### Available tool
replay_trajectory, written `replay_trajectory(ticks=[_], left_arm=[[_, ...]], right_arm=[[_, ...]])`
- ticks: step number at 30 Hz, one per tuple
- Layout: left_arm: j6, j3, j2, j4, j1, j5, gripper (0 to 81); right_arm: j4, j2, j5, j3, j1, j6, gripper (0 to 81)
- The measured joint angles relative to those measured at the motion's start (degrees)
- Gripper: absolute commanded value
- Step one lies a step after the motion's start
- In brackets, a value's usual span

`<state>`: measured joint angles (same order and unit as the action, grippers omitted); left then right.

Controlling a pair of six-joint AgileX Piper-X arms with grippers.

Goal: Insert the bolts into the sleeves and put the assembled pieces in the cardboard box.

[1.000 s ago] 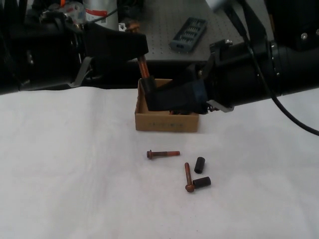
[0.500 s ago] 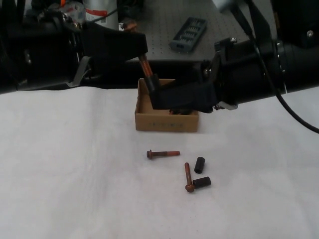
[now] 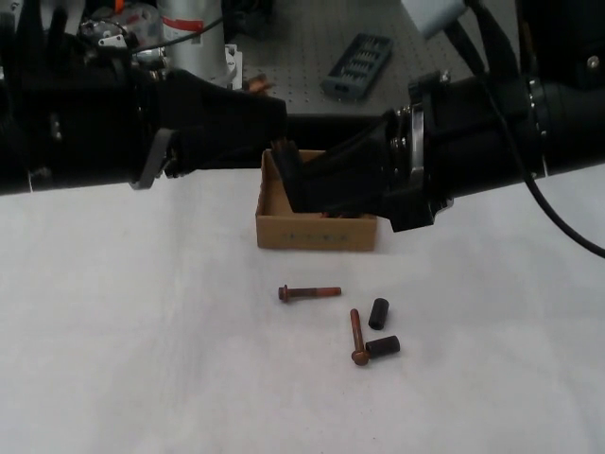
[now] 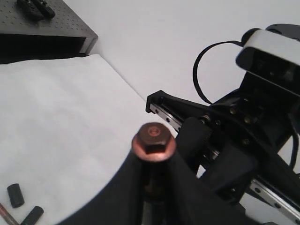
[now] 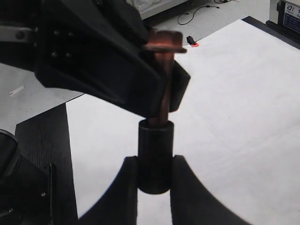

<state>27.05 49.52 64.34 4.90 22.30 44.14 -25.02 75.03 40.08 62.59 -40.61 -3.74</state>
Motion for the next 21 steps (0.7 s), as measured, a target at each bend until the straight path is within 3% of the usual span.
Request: replay_trajectory(ticks=[15, 17, 19, 21], left_arm=[[0.0, 0.0, 0.0, -0.1, -0.1, 2.5, 0.3], [0.0, 0.0, 0.0, -0.1, -0.1, 3.4, 5.7], [-0.1, 0.0, 0.0, -0.5, -0.5, 5.8, 16.0], [-0.1, 0.0, 0.0, -0.5, -0.5, 6.9, 31.4]], right_arm=[[-0.1, 0.0, 1.0, 0.0, 0.0, -0.1, 2.9], [-0.2, 0.0, 1.4, 0.0, 0.0, -0.1, 2.9], [-0.1, 0.0, 1.4, 0.0, 0.1, -0.6, 2.9], [-0.2, -0.2, 1.2, 0.0, 0.0, -0.6, 2.9]])
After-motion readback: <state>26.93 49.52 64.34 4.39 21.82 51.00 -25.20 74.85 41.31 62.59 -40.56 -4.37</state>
